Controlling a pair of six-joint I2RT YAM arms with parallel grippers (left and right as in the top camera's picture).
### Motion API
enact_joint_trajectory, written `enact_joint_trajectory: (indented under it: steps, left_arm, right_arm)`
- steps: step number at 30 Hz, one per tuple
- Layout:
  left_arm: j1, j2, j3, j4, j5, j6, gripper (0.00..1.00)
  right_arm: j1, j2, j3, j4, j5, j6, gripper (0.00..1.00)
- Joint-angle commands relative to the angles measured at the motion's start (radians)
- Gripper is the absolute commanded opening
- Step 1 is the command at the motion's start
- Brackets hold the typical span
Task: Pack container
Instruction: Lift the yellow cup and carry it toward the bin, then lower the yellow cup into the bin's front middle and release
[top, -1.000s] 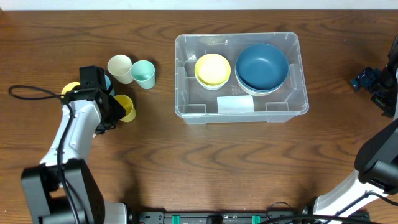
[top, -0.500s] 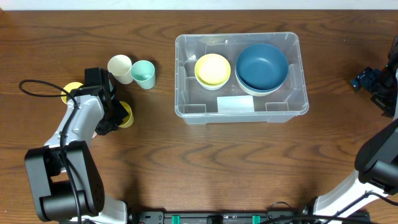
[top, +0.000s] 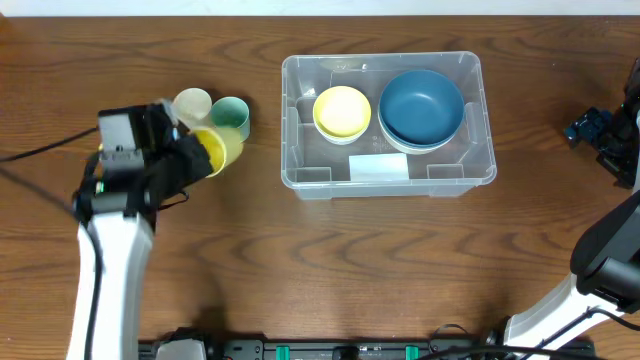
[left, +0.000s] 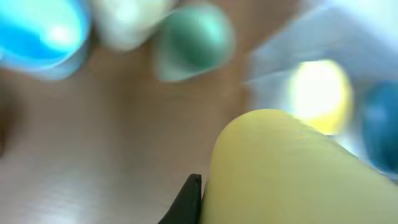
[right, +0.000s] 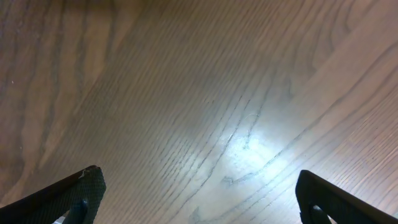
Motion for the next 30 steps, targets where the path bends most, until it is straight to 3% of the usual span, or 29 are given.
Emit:
enact_joint_trajectory:
  steps: [1, 7, 13, 24, 30]
  left_arm:
    - [-0.075, -0.106, 0.031, 0.062, 0.095, -0.053, 0.06]
    - [-0.281, -0.128, 0.037, 0.288, 0.062, -0.169, 0.06]
    - [-0.472, 0.012, 0.111, 0.309, -0.115, -0.164, 0.06]
    - [-0.666, 0.393, 0.451, 0.069, -0.294, 0.004, 0.06]
    - [-0.713, 0.513, 0.483, 0.001, -0.371, 0.007, 0.06]
  right_arm:
    - [-0.001, -0.005, -0.004, -0.001, 0.014, 0.021, 0.99]
    - [-0.001, -0.005, -0.004, -0.001, 0.014, 0.021, 0.99]
    - [-0.001, -0.005, -0.004, -0.001, 0.014, 0.021, 0.99]
    - [-0.001, -0.005, -0.004, -0.001, 0.014, 0.021, 0.99]
    - [-0.001, -0.005, -0.004, -0.001, 0.014, 0.021, 0.99]
